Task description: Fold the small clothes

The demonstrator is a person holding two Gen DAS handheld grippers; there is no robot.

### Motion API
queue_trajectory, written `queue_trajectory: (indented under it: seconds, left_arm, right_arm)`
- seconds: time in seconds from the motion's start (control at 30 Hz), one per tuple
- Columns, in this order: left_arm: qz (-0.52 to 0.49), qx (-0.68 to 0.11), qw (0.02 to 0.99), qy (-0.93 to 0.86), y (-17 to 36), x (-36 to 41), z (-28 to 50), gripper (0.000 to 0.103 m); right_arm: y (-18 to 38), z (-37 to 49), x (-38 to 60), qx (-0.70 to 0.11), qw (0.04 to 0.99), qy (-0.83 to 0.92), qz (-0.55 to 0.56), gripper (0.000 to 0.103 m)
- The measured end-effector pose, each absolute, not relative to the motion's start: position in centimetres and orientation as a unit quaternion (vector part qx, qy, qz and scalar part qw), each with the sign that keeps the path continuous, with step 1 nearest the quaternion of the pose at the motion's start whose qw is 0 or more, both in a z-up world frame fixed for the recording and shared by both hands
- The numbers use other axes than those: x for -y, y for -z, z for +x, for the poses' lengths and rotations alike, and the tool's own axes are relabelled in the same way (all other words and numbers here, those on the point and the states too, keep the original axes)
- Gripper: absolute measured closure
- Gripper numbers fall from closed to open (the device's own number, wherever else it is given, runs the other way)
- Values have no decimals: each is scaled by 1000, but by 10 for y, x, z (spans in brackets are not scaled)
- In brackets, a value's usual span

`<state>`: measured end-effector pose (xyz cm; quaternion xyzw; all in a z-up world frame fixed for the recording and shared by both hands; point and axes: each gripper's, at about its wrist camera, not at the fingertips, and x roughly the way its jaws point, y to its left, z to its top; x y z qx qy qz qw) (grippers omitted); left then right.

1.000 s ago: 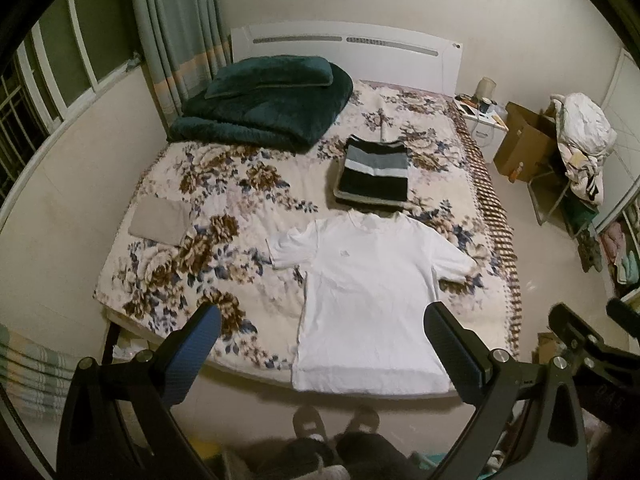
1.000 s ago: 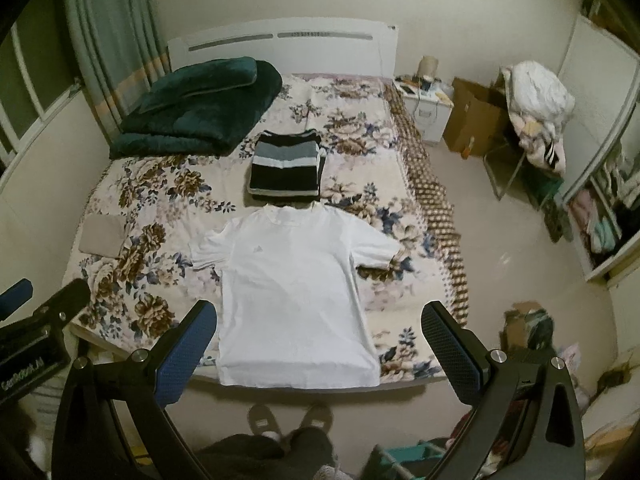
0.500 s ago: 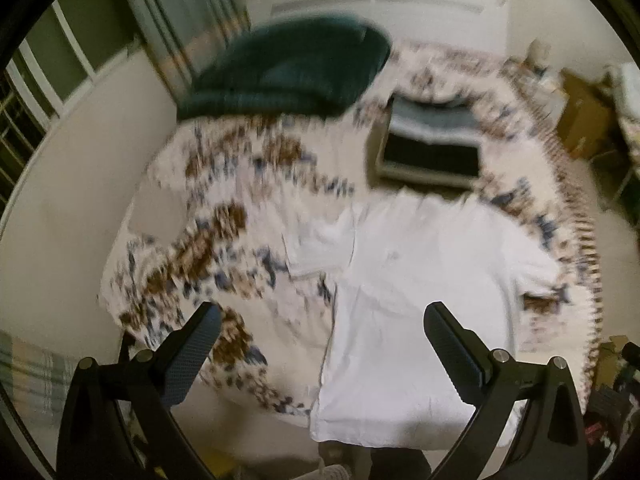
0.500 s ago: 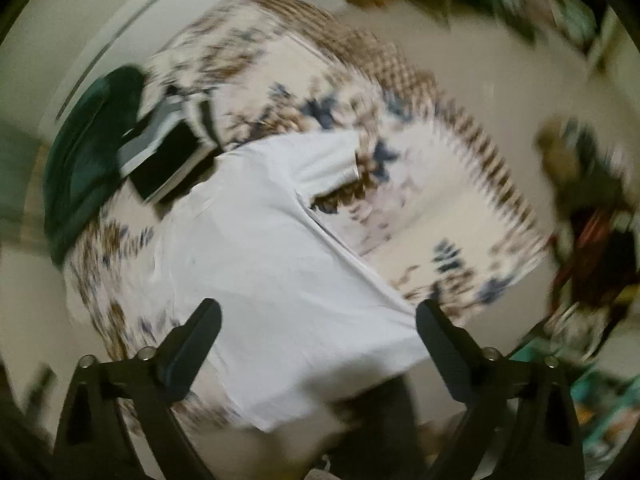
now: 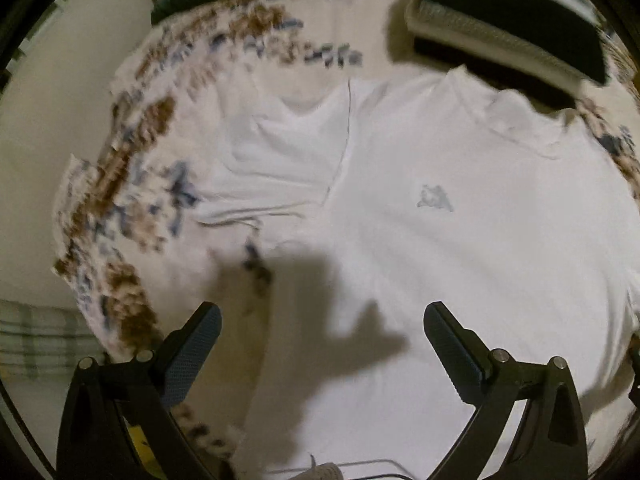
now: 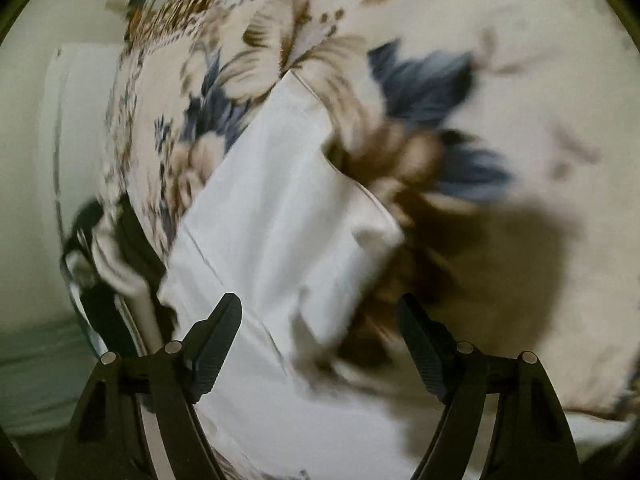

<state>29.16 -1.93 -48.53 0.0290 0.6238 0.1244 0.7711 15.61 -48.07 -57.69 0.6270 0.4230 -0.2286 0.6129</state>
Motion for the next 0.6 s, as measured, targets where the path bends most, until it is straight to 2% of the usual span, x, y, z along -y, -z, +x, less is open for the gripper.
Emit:
queue_trajectory:
  seconds: [0.03,0.07,0.1,0.13,0.17,0.27,0.43,0.6]
  left_arm:
    - [20,-625,771,-122,493,18,296,0]
    - [16,-624,772,-120,499,17,301,0]
    - [15,-623,773,-118,505,16,306,0]
    - [17,-622,774,-117,508,14,309,0]
    - [18,-622,774,-117,510,12,313,0]
    - [12,-619,776,-121,508,-2,318,0]
    - [9,-602,786,-142,495,-36,323,0]
    - [18,-594,786,-168,494,-73,317,0]
  right_arm:
    - [580,163,480,-412,619,231,627,39]
    - [582,171,478,-406,629,236,620,58]
    - [579,179,475,-405,639,250,605,68]
    - [576,187,472,-403,649,268,586,87]
    - [570,194,468,-406,658,282,568,94]
    - [539,218,448,-427,708,295,479,98]
    - [486,293,355,-484,816,230,219,99]
    - [515,333,220,-539,834,113,-31,99]
